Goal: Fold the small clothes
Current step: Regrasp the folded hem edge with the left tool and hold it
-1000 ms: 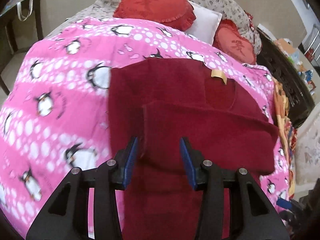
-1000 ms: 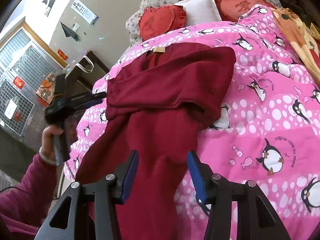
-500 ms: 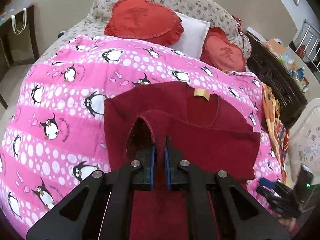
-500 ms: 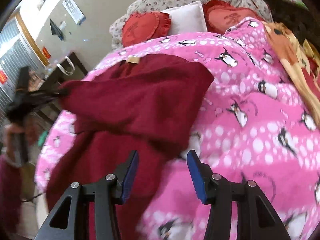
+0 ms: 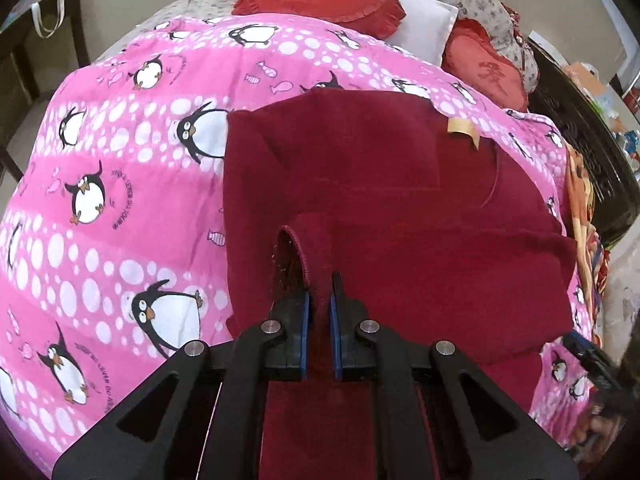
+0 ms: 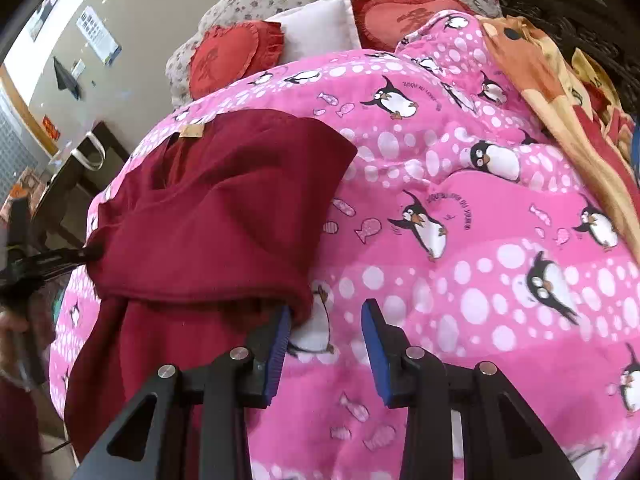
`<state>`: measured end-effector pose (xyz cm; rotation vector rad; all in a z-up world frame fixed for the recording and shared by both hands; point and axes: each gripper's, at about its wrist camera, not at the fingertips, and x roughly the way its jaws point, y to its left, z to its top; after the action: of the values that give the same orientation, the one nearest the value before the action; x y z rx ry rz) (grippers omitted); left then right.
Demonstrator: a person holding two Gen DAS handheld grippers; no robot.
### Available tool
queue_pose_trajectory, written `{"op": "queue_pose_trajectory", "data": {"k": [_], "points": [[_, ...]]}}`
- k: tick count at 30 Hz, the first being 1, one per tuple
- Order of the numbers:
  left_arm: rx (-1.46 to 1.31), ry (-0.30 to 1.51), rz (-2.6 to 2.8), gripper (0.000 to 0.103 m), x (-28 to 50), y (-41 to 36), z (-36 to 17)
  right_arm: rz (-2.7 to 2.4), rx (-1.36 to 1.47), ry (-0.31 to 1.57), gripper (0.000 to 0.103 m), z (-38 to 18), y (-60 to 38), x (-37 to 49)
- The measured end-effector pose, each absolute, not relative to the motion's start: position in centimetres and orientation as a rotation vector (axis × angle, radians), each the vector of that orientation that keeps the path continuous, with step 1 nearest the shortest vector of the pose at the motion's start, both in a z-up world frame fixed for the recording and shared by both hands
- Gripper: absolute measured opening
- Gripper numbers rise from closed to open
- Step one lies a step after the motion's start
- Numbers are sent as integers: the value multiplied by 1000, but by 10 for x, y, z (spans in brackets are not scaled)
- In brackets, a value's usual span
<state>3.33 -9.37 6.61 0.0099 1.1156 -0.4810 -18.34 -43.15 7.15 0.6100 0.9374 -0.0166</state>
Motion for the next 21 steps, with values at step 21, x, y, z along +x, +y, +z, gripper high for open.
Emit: {"op": "queue_pose_trajectory", "data": {"k": [21], "points": [[31, 1106, -479, 8, 38, -99, 59, -18, 673, 874, 30, 80, -474, -122]]}}
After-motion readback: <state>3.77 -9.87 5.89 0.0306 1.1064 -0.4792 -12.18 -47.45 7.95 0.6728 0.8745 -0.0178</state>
